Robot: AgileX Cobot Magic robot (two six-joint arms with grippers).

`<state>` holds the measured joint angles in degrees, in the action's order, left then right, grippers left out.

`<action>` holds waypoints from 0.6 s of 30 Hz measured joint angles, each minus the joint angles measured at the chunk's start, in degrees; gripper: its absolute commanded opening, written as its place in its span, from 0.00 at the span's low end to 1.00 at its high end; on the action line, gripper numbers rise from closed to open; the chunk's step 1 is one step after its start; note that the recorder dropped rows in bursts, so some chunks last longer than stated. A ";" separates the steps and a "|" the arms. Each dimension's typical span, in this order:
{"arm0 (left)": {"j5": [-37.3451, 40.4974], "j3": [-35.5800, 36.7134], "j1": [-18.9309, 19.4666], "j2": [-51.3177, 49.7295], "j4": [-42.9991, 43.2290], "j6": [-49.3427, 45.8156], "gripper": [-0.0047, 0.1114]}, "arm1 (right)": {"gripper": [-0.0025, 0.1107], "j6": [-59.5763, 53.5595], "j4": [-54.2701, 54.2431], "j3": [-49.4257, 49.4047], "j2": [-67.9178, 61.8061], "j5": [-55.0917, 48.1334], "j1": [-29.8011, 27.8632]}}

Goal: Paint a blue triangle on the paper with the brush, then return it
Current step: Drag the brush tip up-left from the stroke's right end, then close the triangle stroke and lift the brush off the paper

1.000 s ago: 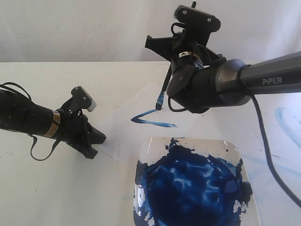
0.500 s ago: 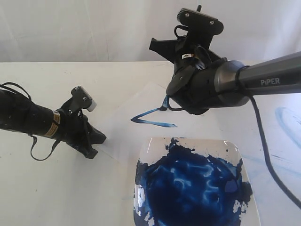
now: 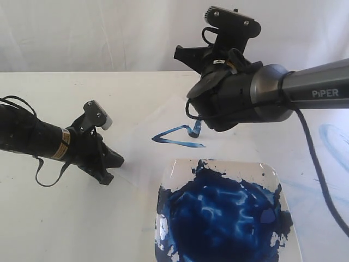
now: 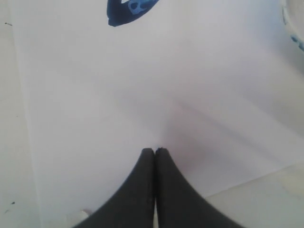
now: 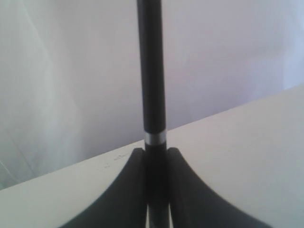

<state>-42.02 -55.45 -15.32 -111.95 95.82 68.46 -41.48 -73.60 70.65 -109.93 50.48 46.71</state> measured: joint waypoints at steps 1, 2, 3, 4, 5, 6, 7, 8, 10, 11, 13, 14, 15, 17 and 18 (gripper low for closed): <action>-0.03 0.00 0.00 0.00 0.00 0.00 0.04 | 0.02 -0.83 -1.03 0.00 0.16 0.28 0.11; -0.03 0.00 0.00 0.00 0.00 0.00 0.04 | 0.02 -1.57 -2.39 0.00 0.43 0.38 0.11; -0.14 0.00 0.00 0.00 0.00 0.00 0.04 | 0.02 -2.56 -3.71 0.00 0.71 0.61 0.11; -0.14 0.00 0.00 0.00 0.00 0.00 0.04 | 0.02 -3.19 -4.98 0.00 0.84 0.61 0.11; -0.14 0.00 0.00 0.00 0.00 0.00 0.04 | 0.02 -3.97 -6.17 0.00 1.08 0.75 0.11; -0.14 0.00 0.00 0.00 0.00 0.00 0.04 | 0.02 -4.76 -7.24 0.00 1.45 0.88 0.11; -0.14 0.00 0.00 0.00 0.00 0.00 0.04 | 0.02 -5.54 -8.08 0.00 1.62 0.88 0.11; -0.14 0.00 0.00 0.00 0.00 0.00 0.04 | 0.02 -6.29 -9.04 0.00 1.95 0.88 0.11; -0.14 0.00 0.00 0.00 0.00 0.00 0.04 | 0.02 -7.67 -10.50 0.00 2.19 0.88 0.11; -0.14 0.00 0.00 0.00 0.00 0.00 0.04 | 0.02 -8.15 -11.01 0.00 2.43 0.98 0.11; -0.14 0.00 0.00 0.00 0.00 0.00 0.04 | 0.02 -8.75 -11.73 0.00 2.67 1.07 0.11; -0.14 0.00 0.00 0.00 0.00 0.00 0.04 | 0.02 -8.88 -11.83 0.00 2.81 1.23 0.11; -0.14 0.00 0.00 0.00 0.00 0.00 0.04 | 0.02 -8.99 -11.83 0.00 2.94 1.25 0.11; -0.14 0.00 0.00 0.00 0.00 0.00 0.04 | 0.02 -9.01 -11.83 0.00 3.19 1.50 0.11; -0.14 0.00 0.00 0.00 0.00 0.00 0.04 | 0.02 -9.01 -11.83 0.00 3.26 1.50 0.11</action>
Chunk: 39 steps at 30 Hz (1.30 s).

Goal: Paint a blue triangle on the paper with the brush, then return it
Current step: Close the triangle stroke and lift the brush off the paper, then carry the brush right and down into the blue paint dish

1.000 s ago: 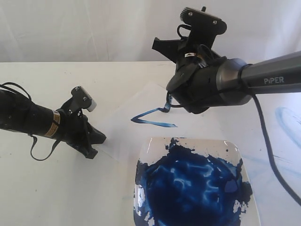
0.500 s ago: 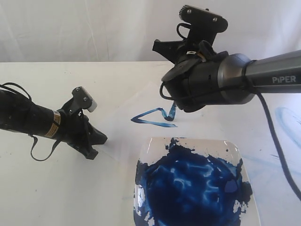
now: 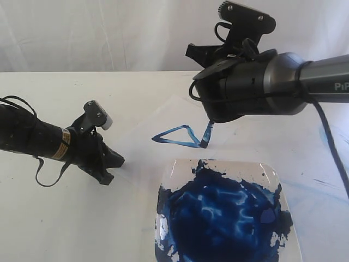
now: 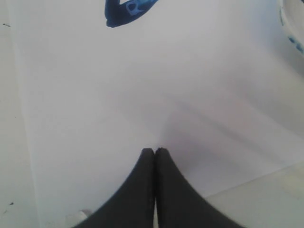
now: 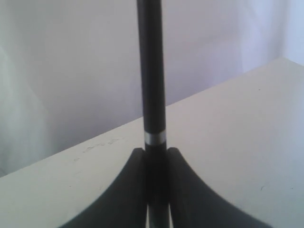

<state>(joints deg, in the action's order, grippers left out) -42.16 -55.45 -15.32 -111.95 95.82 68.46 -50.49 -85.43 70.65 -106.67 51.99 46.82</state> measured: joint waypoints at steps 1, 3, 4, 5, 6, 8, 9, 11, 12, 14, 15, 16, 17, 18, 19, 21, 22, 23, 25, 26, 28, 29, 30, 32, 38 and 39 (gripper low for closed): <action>0.00 0.00 0.00 0.00 0.00 0.00 0.04 | 0.02 0.00 0.00 0.00 0.05 0.31 0.00; 0.00 0.00 0.00 0.00 0.00 0.00 0.04 | 0.02 0.00 0.14 0.00 0.05 0.99 0.00; 0.00 0.00 0.00 0.00 0.00 0.00 0.04 | 0.02 0.00 0.24 0.00 0.18 1.25 0.00; 0.00 0.00 0.00 0.00 0.00 0.00 0.04 | 0.02 0.00 0.40 0.00 0.31 1.25 0.00; 0.00 0.00 0.00 0.00 0.00 0.00 0.04 | 0.02 0.00 0.88 0.00 0.53 1.36 0.00; 0.00 0.00 0.00 0.00 0.00 0.00 0.04 | 0.02 0.00 1.94 0.00 1.08 1.34 0.00; 0.00 0.00 0.00 0.00 0.00 0.00 0.04 | 0.02 0.49 2.72 0.00 1.65 1.34 0.00; 0.00 0.00 0.00 0.00 0.00 0.00 0.04 | 0.02 1.76 4.50 0.00 2.63 1.48 0.00; 0.00 0.00 0.00 0.00 0.00 0.00 0.04 | 0.02 2.04 5.96 0.00 3.20 1.48 0.00; 0.00 0.00 0.00 0.00 0.00 0.00 0.04 | 0.02 2.51 8.58 0.00 4.30 1.48 0.00; 0.00 0.00 0.00 0.00 0.00 0.00 0.04 | 0.02 2.51 9.86 0.00 5.12 1.48 0.00; 0.00 0.00 0.00 0.00 0.00 0.00 0.04 | 0.02 2.51 11.03 0.00 5.72 1.23 0.00; 0.00 0.00 0.00 0.00 0.00 0.00 0.04 | 0.02 2.51 11.73 0.00 6.37 0.54 0.00; 0.00 0.00 0.00 0.00 0.00 0.00 0.04 | 0.02 2.51 12.64 0.00 7.47 -1.16 0.00; 0.00 0.00 0.00 0.00 0.00 0.00 0.04 | 0.02 2.51 13.40 0.00 8.27 -4.07 -0.46; 0.00 0.00 0.00 0.00 0.00 0.00 0.04 | 0.02 2.99 16.15 0.00 10.25 -12.58 -1.95; -0.11 0.00 0.00 0.00 0.00 0.00 0.04 | 0.02 3.50 17.47 0.00 11.08 -15.92 -2.77; -0.11 0.00 0.00 0.00 0.00 0.00 0.04 | 0.02 4.29 18.91 0.00 11.72 -19.54 -3.87; -0.11 0.00 0.00 0.00 0.00 0.00 0.04 | 0.02 5.63 20.48 0.00 12.53 -24.58 -6.03; -0.11 0.00 0.00 0.00 0.00 0.00 0.04 | 0.02 6.09 20.95 0.00 12.79 -26.93 -7.36; -0.22 0.00 0.00 0.00 0.00 0.00 0.04 | 0.02 6.62 21.29 0.00 12.95 -31.43 -10.12; -0.22 0.00 0.00 0.00 0.00 0.00 0.04 | 0.02 6.76 21.40 0.00 13.06 -34.39 -11.80; -0.22 0.00 0.00 0.00 0.00 0.00 0.04 | 0.02 7.11 21.40 0.11 13.06 -37.76 -13.54; -0.22 0.00 0.00 0.00 0.00 0.00 0.04 | 0.02 7.95 21.40 0.48 13.06 -44.98 -16.93; -0.22 0.00 0.00 0.00 0.00 0.00 0.04 | 0.02 8.45 21.04 2.87 13.06 -59.52 -24.13; -0.22 0.00 0.00 0.00 0.00 0.00 0.04 | 0.02 8.45 20.91 3.46 13.06 -61.78 -25.20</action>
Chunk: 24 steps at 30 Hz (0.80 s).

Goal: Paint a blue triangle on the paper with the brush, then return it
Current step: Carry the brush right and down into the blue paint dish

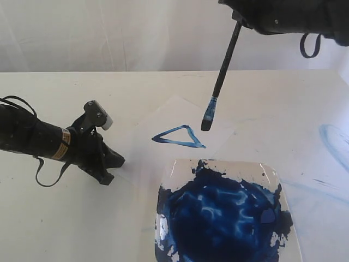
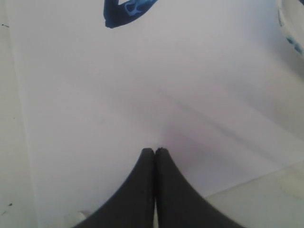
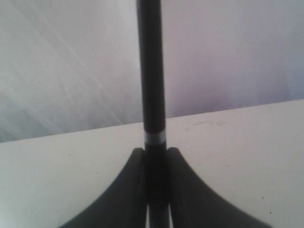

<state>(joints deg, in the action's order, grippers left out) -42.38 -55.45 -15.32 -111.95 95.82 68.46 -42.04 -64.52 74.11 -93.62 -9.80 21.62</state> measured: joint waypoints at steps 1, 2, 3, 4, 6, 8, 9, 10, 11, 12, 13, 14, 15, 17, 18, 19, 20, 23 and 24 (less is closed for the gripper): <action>0.00 0.00 0.00 0.00 0.00 0.00 0.04 | 0.02 -0.57 -0.13 0.62 0.00 -2.27 -0.99; 0.00 0.00 0.00 0.00 0.00 0.00 0.04 | 0.02 -1.19 -0.77 1.09 0.00 -4.53 -1.96; 0.00 0.00 0.00 0.00 0.00 0.00 0.04 | 0.02 -2.84 -2.02 1.62 0.00 -6.92 -2.97; 0.00 0.00 0.00 0.00 0.00 0.00 0.04 | 0.02 -5.44 -4.23 2.10 0.00 -9.66 -4.03; 0.00 0.00 0.00 0.00 0.00 0.00 0.04 | 0.02 -13.62 -10.50 2.80 0.00 -15.84 -6.08; 0.00 0.00 0.00 0.00 0.00 0.00 0.04 | 0.02 -22.42 -19.37 2.96 0.00 -23.38 -8.18; 0.00 0.00 0.00 0.00 0.00 0.00 0.04 | 0.02 -26.98 -23.56 3.00 0.00 -27.65 -9.24; 0.00 0.00 0.00 0.00 0.00 0.00 0.04 | 0.02 -30.89 -27.33 3.09 -0.12 -31.51 -10.22; 0.00 0.00 0.00 0.00 0.00 0.00 0.04 | 0.02 -33.51 -29.71 3.35 -0.26 -35.01 -11.07; 0.00 0.00 0.00 0.00 0.00 0.00 0.04 | 0.02 -36.08 -31.74 3.38 -0.49 -37.84 -11.83; 0.00 0.00 0.00 0.00 0.00 0.00 0.04 | 0.02 -37.78 -32.99 3.47 -0.58 -40.03 -12.48; 0.00 0.00 0.00 0.00 0.00 0.00 0.04 | 0.02 -38.91 -33.51 3.47 -0.64 -41.15 -12.94; 0.00 0.00 0.00 0.00 0.00 0.00 0.04 | 0.02 -39.57 -33.92 3.47 -0.74 -41.96 -13.41; 0.00 0.00 0.00 0.00 0.00 0.00 0.04 | 0.02 -39.81 -34.15 3.47 -0.74 -42.61 -14.04; 0.00 0.00 0.00 0.00 0.00 0.00 0.04 | 0.02 -39.62 -34.29 3.47 -0.74 -42.61 -14.29; 0.00 0.00 0.00 0.00 0.00 0.00 0.04 | 0.02 -39.09 -34.29 3.47 -0.74 -42.61 -14.43; 0.00 0.00 0.00 0.00 0.00 0.00 0.04 | 0.02 -38.43 -34.31 3.47 -0.74 -42.50 -14.56; 0.00 0.00 0.00 0.00 0.00 0.00 0.04 | 0.02 -37.42 -34.42 3.47 -0.87 -42.20 -14.68; 0.00 0.00 0.00 0.00 0.00 0.00 0.04 | 0.02 -37.16 -34.42 3.47 -0.87 -42.20 -14.68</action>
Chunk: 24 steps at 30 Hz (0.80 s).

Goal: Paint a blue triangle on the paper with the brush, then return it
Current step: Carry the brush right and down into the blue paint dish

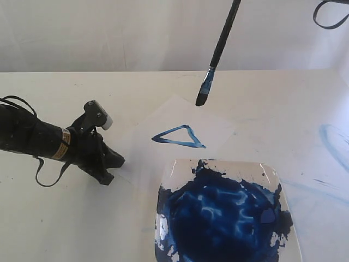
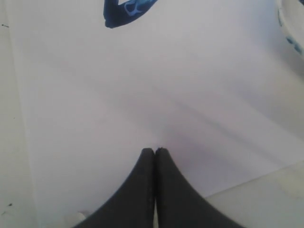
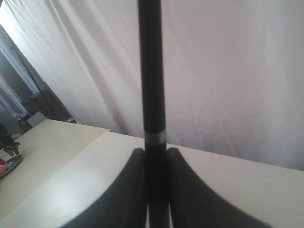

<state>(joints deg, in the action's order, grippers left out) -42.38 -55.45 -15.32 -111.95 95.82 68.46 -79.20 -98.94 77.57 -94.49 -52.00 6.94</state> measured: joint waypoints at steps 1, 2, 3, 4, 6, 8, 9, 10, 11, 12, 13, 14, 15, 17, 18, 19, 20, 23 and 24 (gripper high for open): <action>0.00 0.00 0.00 0.00 0.00 0.00 0.04 | 0.02 0.12 0.00 0.00 0.00 0.00 0.00; 0.00 0.00 0.00 0.00 0.00 0.00 0.04 | 0.02 0.19 0.00 0.00 0.00 -0.12 0.00; 0.00 0.00 0.00 0.00 0.04 0.00 0.04 | 0.02 0.19 -0.11 0.00 0.00 -0.43 0.00; 0.00 0.00 0.00 0.00 0.04 0.00 0.04 | 0.02 0.24 -0.11 0.00 0.00 -1.17 0.00; -0.69 0.00 0.00 0.00 0.04 0.00 0.04 | 0.02 0.33 0.08 0.00 0.00 -3.14 0.00; -2.28 0.00 0.52 0.12 0.16 0.00 0.04 | 0.02 0.48 0.99 0.00 0.24 -5.00 0.00; -3.66 0.00 1.00 0.56 0.14 0.00 0.04 | 0.02 0.86 1.56 0.00 0.55 -5.55 0.00; -4.83 0.00 1.51 1.08 0.14 0.00 0.04 | 0.02 1.44 2.29 0.00 0.87 -5.92 0.00; -6.23 0.00 2.30 1.98 0.14 0.00 0.04 | 0.02 2.25 2.96 0.00 1.48 -5.90 -0.15; -7.70 0.00 3.19 3.17 0.14 0.00 0.04 | 0.02 3.35 3.33 0.00 1.93 -6.06 -0.48; -9.10 0.00 4.12 4.54 0.14 0.37 0.04 | 0.02 4.66 3.98 0.00 2.66 -6.05 -1.10; -10.51 0.00 4.90 5.72 0.14 0.85 0.04 | 0.02 6.31 4.44 0.00 3.03 -6.19 -1.64; -11.69 0.00 5.87 7.28 0.14 1.82 0.04 | 0.02 7.89 5.35 0.00 3.54 -6.19 -2.23; -13.33 0.00 7.71 10.36 0.21 4.56 0.04 | 0.02 12.47 7.83 0.00 4.58 -6.24 -3.78; -13.80 0.00 8.59 11.90 0.50 6.43 0.04 | 0.02 14.44 9.22 0.00 4.92 -6.24 -4.47; -13.91 0.00 9.39 13.40 1.01 8.25 0.04 | 0.02 17.41 11.53 0.00 5.47 -6.24 -5.08; -13.91 0.00 9.97 14.59 1.73 9.53 0.04 | 0.02 19.25 13.13 0.00 5.81 -6.24 -5.60; -14.03 0.00 11.42 18.75 3.01 13.30 0.04 | 0.02 23.58 16.66 -1.22 7.65 -6.71 -6.51; -14.03 0.11 11.65 20.24 3.16 14.36 0.04 | 0.02 24.25 17.18 -2.05 8.48 -6.86 -6.66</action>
<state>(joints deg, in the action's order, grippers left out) -56.40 -55.34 -3.67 -91.71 98.99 82.82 -54.95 -81.76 75.52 -86.01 -58.86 0.28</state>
